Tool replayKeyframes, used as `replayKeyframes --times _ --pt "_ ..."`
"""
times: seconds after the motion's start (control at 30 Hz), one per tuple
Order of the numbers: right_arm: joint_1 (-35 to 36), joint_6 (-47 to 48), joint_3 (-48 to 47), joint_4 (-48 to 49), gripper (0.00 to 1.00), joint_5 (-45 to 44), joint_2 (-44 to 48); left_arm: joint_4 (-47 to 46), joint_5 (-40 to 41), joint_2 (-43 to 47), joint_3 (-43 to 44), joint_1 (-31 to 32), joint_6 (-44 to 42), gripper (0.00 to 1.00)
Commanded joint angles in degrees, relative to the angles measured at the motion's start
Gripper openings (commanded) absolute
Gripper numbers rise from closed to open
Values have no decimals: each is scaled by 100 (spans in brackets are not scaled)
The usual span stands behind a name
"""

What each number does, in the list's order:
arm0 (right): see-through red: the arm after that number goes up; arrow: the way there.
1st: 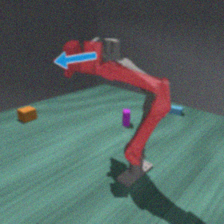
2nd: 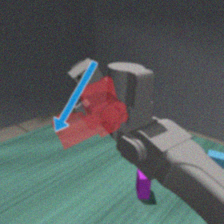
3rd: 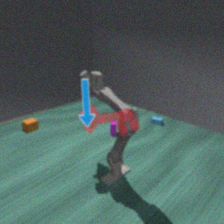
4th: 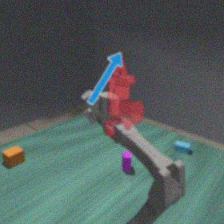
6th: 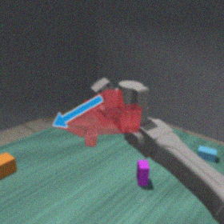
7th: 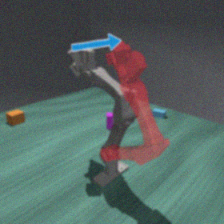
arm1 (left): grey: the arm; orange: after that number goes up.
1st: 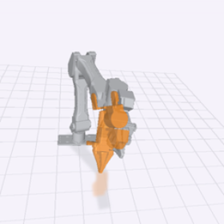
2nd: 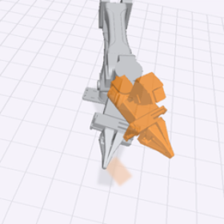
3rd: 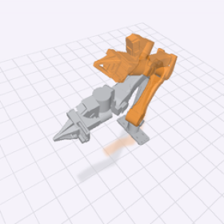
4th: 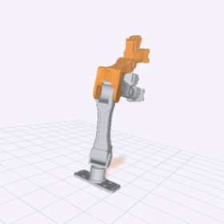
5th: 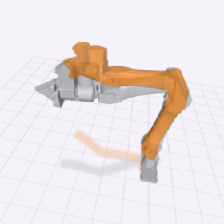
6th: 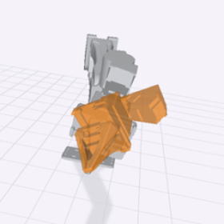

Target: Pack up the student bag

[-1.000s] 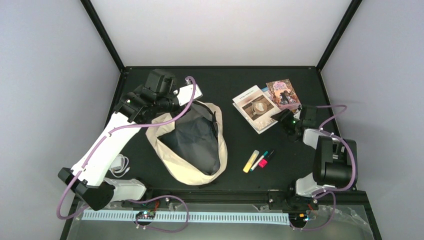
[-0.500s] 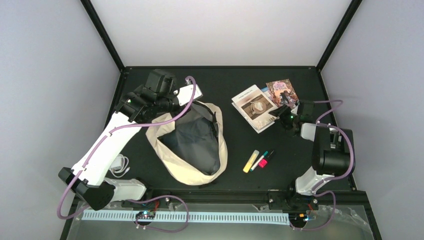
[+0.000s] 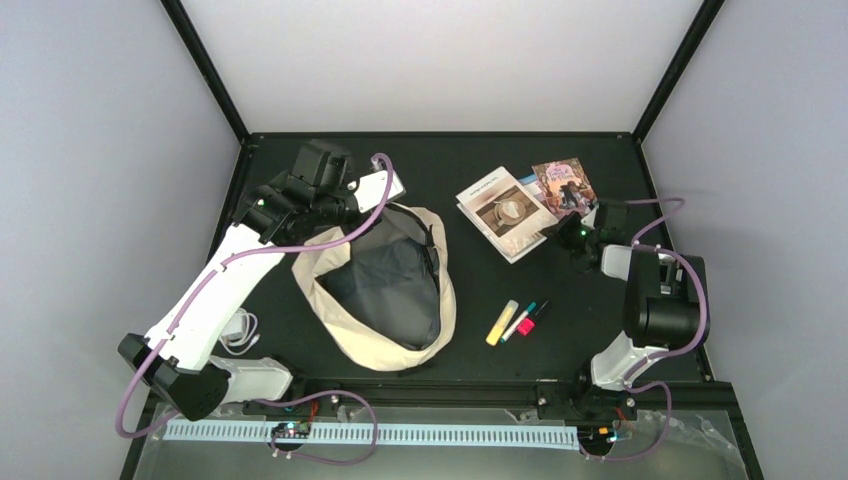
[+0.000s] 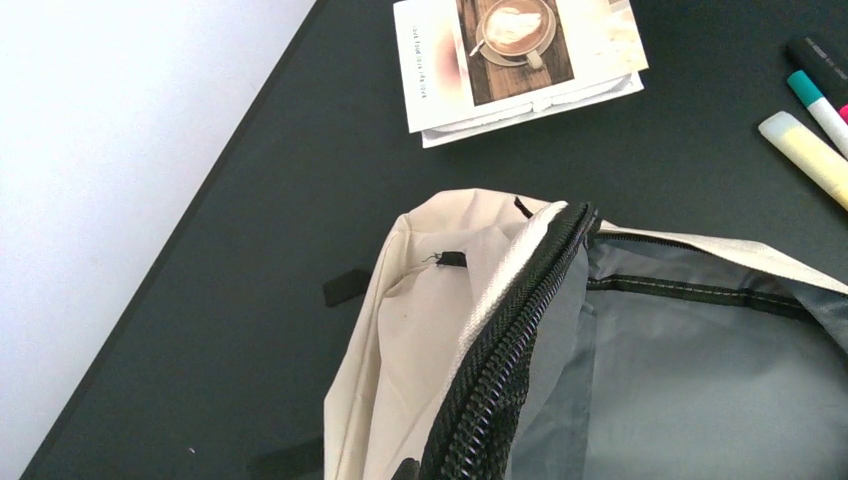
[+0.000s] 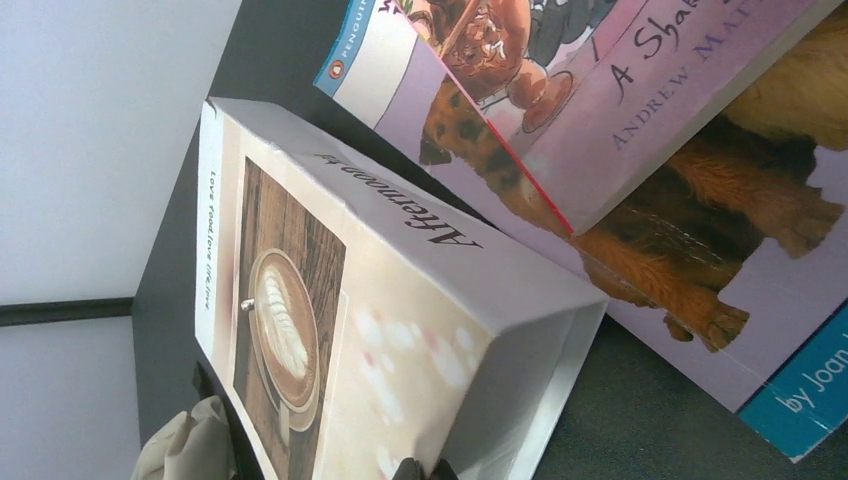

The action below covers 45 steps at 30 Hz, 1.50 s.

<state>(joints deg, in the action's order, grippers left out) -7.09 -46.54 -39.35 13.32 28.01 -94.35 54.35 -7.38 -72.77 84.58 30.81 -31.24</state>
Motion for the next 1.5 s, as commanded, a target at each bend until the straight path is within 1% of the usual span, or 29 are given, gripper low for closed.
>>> replayKeyframes --times 0.0,0.13,0.3,0.43,0.53,0.73,0.83,0.93,1.03,1.3,1.47 --pt "33 220 -24 -51 1 130 97 -275 -36 53 15 -41 84 2" --pt "36 247 55 107 1 339 296 -291 -31 44 -1 -48 84 2" --pt "37 253 141 254 1 833 597 -319 -26 11 -20 -43 84 2" --pt "42 422 156 -41 1 1007 922 -340 -41 -17 -25 -40 105 2" --pt "73 755 104 -495 1 835 1300 -350 -62 -24 -30 -43 107 2" --pt "199 1632 -228 -1783 1 -73 2274 -362 -82 -26 -37 -45 110 2" --pt "278 1964 -461 -2295 1 -416 2585 -380 -120 -26 -52 -48 114 2" --pt "291 2151 -651 -2568 1 -609 2792 -392 -124 -26 -53 -49 118 2" --pt "289 2244 -883 -2760 1 -621 2916 -398 -144 -26 -66 -42 134 2" --pt "292 2307 -1330 -3101 1 -424 2821 -485 -110 -26 -144 -51 178 2" --pt "289 2233 -1634 -3231 1 -99 2816 -504 -10 -279 -71 -55 197 2"
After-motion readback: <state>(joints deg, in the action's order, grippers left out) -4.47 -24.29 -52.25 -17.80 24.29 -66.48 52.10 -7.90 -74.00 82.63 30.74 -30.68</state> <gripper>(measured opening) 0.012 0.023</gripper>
